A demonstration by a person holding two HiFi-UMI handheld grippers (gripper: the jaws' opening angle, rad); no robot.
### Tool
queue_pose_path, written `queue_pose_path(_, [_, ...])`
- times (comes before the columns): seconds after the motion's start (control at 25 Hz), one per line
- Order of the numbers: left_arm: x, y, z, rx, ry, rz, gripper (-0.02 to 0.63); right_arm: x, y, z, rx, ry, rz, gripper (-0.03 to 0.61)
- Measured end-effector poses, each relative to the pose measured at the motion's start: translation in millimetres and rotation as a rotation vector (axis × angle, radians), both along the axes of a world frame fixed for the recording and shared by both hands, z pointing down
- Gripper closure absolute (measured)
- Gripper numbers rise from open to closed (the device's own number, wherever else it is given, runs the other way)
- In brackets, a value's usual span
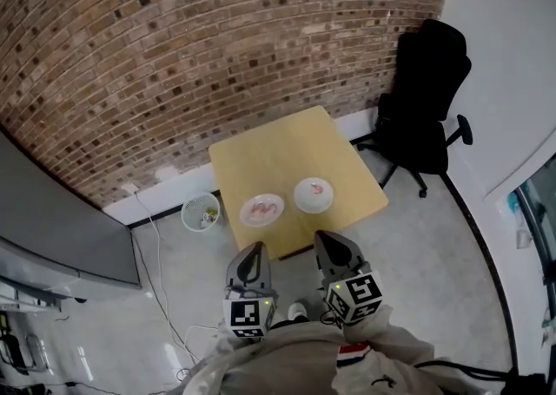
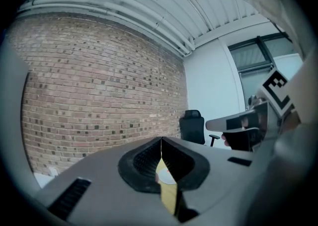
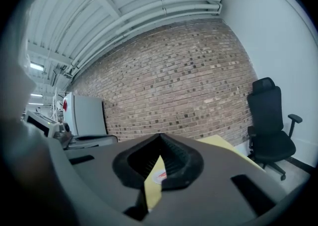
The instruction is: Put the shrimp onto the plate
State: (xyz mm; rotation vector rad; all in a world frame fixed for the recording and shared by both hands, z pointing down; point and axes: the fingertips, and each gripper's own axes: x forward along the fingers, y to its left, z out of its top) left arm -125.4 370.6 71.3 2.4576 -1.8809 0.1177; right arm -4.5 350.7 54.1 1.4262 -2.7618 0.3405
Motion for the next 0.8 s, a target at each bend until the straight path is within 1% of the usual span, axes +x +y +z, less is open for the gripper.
queue_pose_path(0.2, [-13,-19,7,-0.035,0.032,-0.005,0.603,-12,-19,2,-0.01,0.011,0.001,0.554])
queue_pose_path(0.4, [-13,-36,2,-0.02,0.043,0.004,0.603,-12,-35,-1,-0.006,0.026,0.009,0.555])
queue_pose_path(0.52, [-13,-48,6,-0.013,0.035,-0.002,0.603,-11,-49,3,-0.018,0.046,0.01,0.554])
queue_pose_path(0.72, [-12,-77,17,-0.05,0.039,-0.028,0.601,-9,-82,14,-0.046,0.052,-0.011,0.554])
queue_pose_path(0.8, [-13,-95,17,-0.045,0.029,-0.045,0.603,-10,-102,14,-0.046,0.054,-0.026,0.554])
